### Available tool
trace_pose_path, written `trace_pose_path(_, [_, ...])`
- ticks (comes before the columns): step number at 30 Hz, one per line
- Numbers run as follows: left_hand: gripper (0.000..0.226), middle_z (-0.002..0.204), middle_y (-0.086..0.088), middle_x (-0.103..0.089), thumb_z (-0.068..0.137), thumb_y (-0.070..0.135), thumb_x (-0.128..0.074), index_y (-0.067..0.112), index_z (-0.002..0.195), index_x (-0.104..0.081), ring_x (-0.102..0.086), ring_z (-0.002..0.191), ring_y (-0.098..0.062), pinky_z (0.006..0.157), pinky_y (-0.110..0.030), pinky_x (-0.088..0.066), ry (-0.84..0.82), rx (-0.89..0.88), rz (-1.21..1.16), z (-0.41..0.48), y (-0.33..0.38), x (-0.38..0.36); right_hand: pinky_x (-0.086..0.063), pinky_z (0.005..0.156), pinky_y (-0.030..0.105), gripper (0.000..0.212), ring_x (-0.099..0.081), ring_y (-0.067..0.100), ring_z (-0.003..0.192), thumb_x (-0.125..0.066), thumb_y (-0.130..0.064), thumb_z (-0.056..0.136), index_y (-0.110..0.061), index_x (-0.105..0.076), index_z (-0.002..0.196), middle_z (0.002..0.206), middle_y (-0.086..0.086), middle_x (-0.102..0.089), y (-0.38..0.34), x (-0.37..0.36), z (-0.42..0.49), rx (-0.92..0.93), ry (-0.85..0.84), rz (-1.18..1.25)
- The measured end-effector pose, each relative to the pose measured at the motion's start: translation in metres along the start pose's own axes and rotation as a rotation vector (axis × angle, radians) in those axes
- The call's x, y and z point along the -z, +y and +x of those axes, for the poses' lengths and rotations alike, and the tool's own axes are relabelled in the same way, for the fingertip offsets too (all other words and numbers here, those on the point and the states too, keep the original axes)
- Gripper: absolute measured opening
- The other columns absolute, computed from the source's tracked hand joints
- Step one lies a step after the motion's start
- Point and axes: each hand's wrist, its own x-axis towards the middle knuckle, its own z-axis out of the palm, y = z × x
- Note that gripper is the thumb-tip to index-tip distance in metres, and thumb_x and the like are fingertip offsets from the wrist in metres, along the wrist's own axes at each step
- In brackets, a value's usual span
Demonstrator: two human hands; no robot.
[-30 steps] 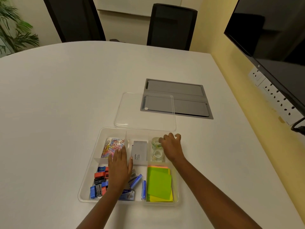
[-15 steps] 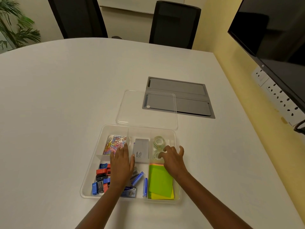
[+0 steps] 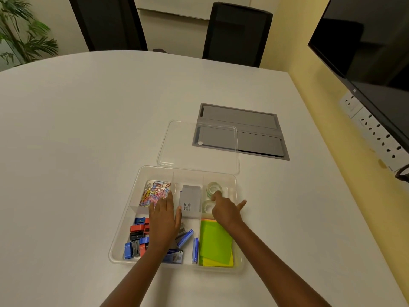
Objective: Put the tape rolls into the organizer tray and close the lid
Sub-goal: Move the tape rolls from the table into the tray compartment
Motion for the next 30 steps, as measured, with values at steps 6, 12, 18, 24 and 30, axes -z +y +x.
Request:
trace_pose_path(6, [0.065,0.104,-0.026,-0.067,0.090,0.043,-0.018,-0.004,0.123,-0.048,-0.064,0.098,-0.041,0.090,-0.059,-0.045,0.015,0.028,-0.016,-0.001,0.003,0.001,0.001,0.110,0.066,0.042,-0.046,0.029,0.118,-0.046,0.011,0.082,-0.010,-0.053,0.118,0.124,0.012,-0.052,0.008,0.017,0.020,0.227,0.165,-0.213])
trace_pose_path(12, [0.063,0.107,-0.026,-0.066,0.084,0.039,-0.025,-0.003,0.125,-0.046,-0.062,0.101,-0.042,0.094,-0.059,-0.042,0.061,0.012,-0.040,-0.002,0.004,0.000,-0.043,0.076,0.071,0.054,-0.069,0.024,0.069,-0.094,-0.013,0.029,-0.022,-0.072,0.077,0.077,0.007,-0.070,0.016,0.007,0.042,0.494,0.095,-0.473])
trace_pose_path(18, [0.064,0.106,-0.026,-0.066,0.087,0.043,-0.022,-0.004,0.123,-0.048,-0.063,0.100,-0.041,0.092,-0.059,-0.043,0.059,-0.001,-0.033,-0.002,0.001,-0.002,-0.032,0.090,0.073,0.041,-0.067,0.025,0.067,-0.089,-0.009,0.049,-0.020,-0.068,0.083,0.069,0.005,-0.070,0.021,0.012,0.045,0.501,0.152,-0.536])
trace_pose_path(24, [0.065,0.109,-0.026,-0.065,0.083,0.040,-0.023,-0.003,0.126,-0.045,-0.061,0.103,-0.041,0.095,-0.058,-0.041,0.094,-0.025,-0.052,0.000,-0.001,-0.002,0.005,0.111,0.063,0.029,-0.061,0.031,0.099,-0.055,-0.013,0.089,-0.010,-0.051,0.118,0.101,0.015,-0.068,0.030,0.013,0.045,0.387,0.099,-0.409])
trace_pose_path(30, [0.066,0.109,-0.025,-0.065,0.083,0.041,-0.022,-0.003,0.127,-0.045,-0.061,0.103,-0.040,0.096,-0.058,-0.041,0.096,-0.036,-0.064,0.001,-0.004,-0.006,-0.001,0.107,0.070,0.049,-0.046,0.035,0.122,-0.065,-0.006,0.081,-0.009,-0.049,0.127,0.131,0.020,-0.049,0.027,0.009,0.050,0.545,0.075,-0.435])
